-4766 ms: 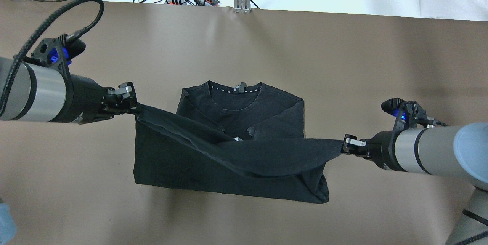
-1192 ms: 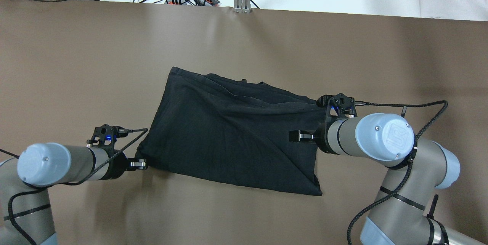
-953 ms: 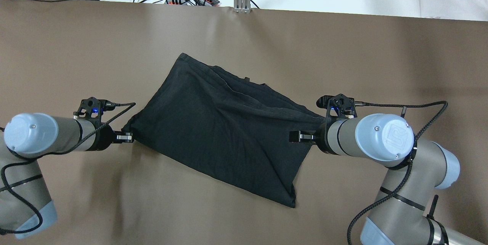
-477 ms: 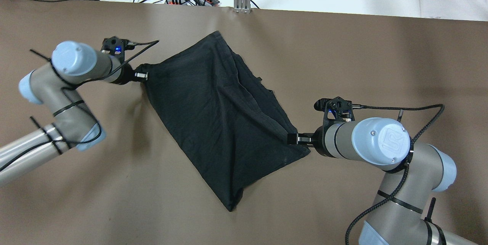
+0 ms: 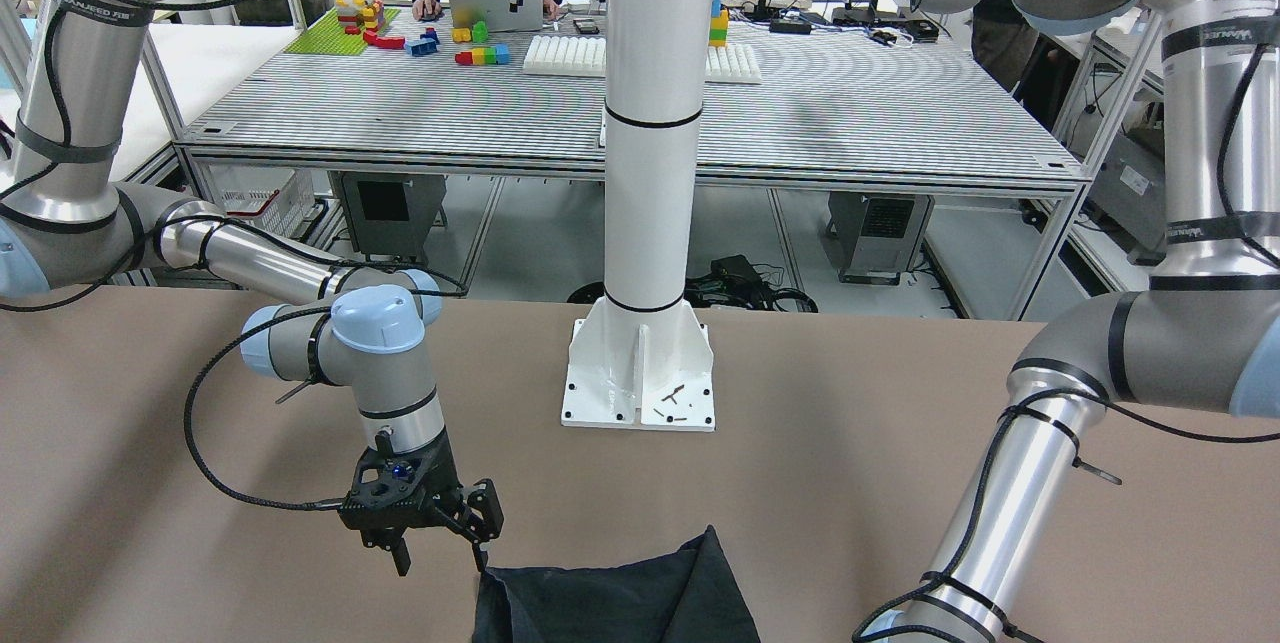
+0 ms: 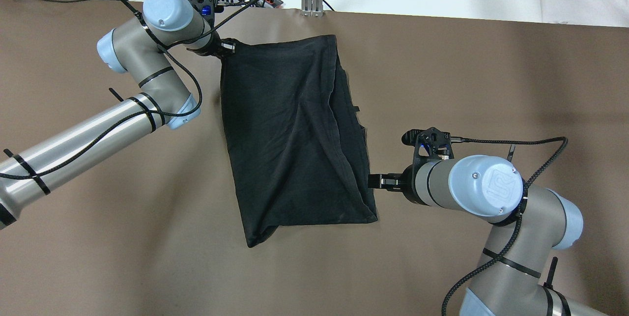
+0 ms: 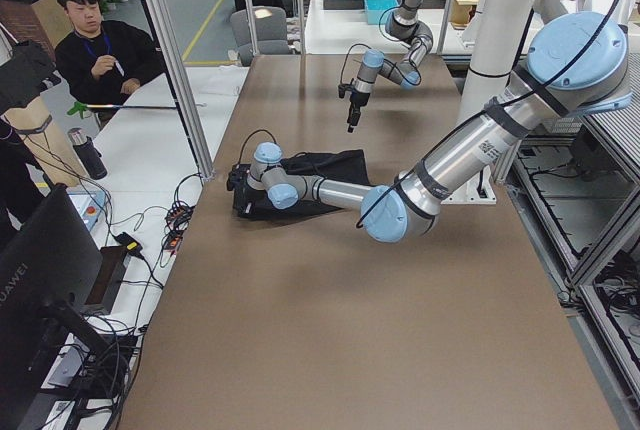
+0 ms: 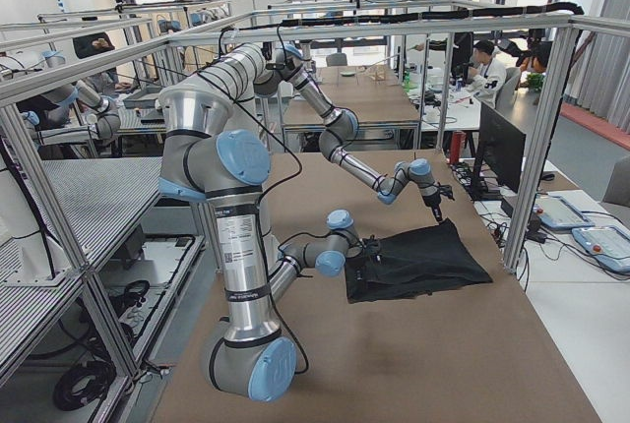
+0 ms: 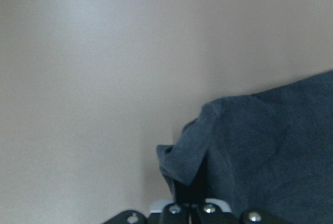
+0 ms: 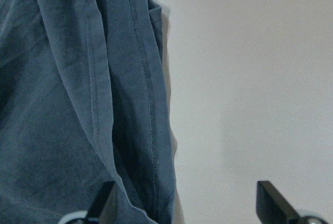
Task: Fold clothes
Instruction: 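Lower the hem onto the shirt and release with the left gripper, then push the folded shirt's near edge with the right gripper while left gripper waits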
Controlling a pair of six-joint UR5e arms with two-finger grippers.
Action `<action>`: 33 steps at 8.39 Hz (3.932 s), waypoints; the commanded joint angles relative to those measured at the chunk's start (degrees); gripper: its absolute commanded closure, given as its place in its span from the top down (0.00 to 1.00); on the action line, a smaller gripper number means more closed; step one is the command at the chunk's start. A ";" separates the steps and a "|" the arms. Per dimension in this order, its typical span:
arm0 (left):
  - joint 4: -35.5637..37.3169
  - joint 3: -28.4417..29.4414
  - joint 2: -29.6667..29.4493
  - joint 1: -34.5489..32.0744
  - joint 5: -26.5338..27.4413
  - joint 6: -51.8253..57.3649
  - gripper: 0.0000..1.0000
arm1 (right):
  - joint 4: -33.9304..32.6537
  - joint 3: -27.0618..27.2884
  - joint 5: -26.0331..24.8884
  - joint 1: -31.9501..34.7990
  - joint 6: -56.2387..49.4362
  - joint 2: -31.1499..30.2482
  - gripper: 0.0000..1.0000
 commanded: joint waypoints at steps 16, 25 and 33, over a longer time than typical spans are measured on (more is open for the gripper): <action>-1.21 -20.36 19.06 -2.96 -4.36 5.97 0.95 | 23.22 -24.43 -11.94 -4.31 27.83 8.39 0.54; -1.21 -20.27 19.06 -2.78 -4.53 5.97 0.95 | 17.71 -14.71 -11.94 -7.54 27.57 5.77 0.00; -2.17 -20.98 20.03 -2.78 -4.62 5.09 0.95 | 17.25 -2.10 -15.46 -14.07 23.11 -7.61 0.00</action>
